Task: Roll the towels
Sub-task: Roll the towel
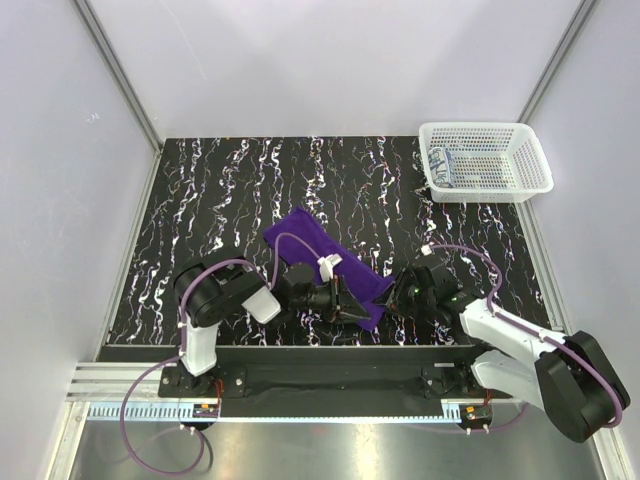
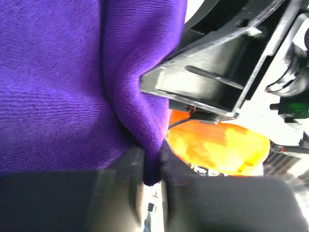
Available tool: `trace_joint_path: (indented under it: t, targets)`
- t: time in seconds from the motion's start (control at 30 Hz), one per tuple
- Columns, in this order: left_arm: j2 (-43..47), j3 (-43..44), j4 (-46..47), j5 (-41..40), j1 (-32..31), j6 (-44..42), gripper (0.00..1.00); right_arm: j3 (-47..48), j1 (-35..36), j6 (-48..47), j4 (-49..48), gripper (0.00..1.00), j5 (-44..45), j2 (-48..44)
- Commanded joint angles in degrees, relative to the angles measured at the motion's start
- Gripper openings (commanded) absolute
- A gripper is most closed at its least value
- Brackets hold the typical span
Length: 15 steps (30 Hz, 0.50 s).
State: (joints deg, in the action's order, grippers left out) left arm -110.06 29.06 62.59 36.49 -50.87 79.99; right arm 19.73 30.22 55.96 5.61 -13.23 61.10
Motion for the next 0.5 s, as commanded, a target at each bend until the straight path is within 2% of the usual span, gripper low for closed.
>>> trace_joint_path:
  t: [0.0,0.1,0.13,0.2,0.23,0.33,0.37,0.4,0.43,0.47]
  targets:
    - [1.24,-0.49,6.41,2.01,0.25,0.27,0.4,0.57,0.46,-0.59,-0.61,0.31,0.84,0.68]
    - [5.81,-1.02,-1.83,0.52,0.33,-5.35,0.65,2.51,0.46,-1.38,3.07,0.27,1.28,1.21]
    - [7.48,-0.85,-9.69,-0.18,0.25,-7.72,0.77,3.9,0.54,-1.73,4.23,0.26,1.46,1.3]
    - [13.08,0.11,-19.73,-3.51,0.33,-15.86,0.87,5.14,0.54,-2.44,7.38,0.25,1.37,1.39]
    - [15.12,1.69,-30.31,-5.18,0.25,-18.96,0.94,6.54,0.54,-2.7,8.53,0.25,1.37,1.48]
    - [22.24,5.72,-44.44,-13.18,-0.19,-29.95,0.99,9.53,0.72,-4.11,13.1,0.25,1.28,2.44]
    - [23.82,7.14,-52.92,-15.81,-1.06,-32.59,0.99,10.24,0.72,-4.89,13.98,0.24,1.11,2.79]
    - [26.62,8.72,-57.36,-22.97,-2.03,-38.01,0.99,10.94,0.81,-5.25,15.56,0.24,0.84,3.84]
    - [27.78,12.21,-64.97,-27.22,-3.43,-40.76,0.99,12.51,0.98,-5.6,16.36,0.24,0.32,4.46]
    - [29.45,13.9,-67.92,-31.35,-6.75,-45.57,0.99,13.4,1.07,-6.56,17.32,0.24,0.23,5.16]
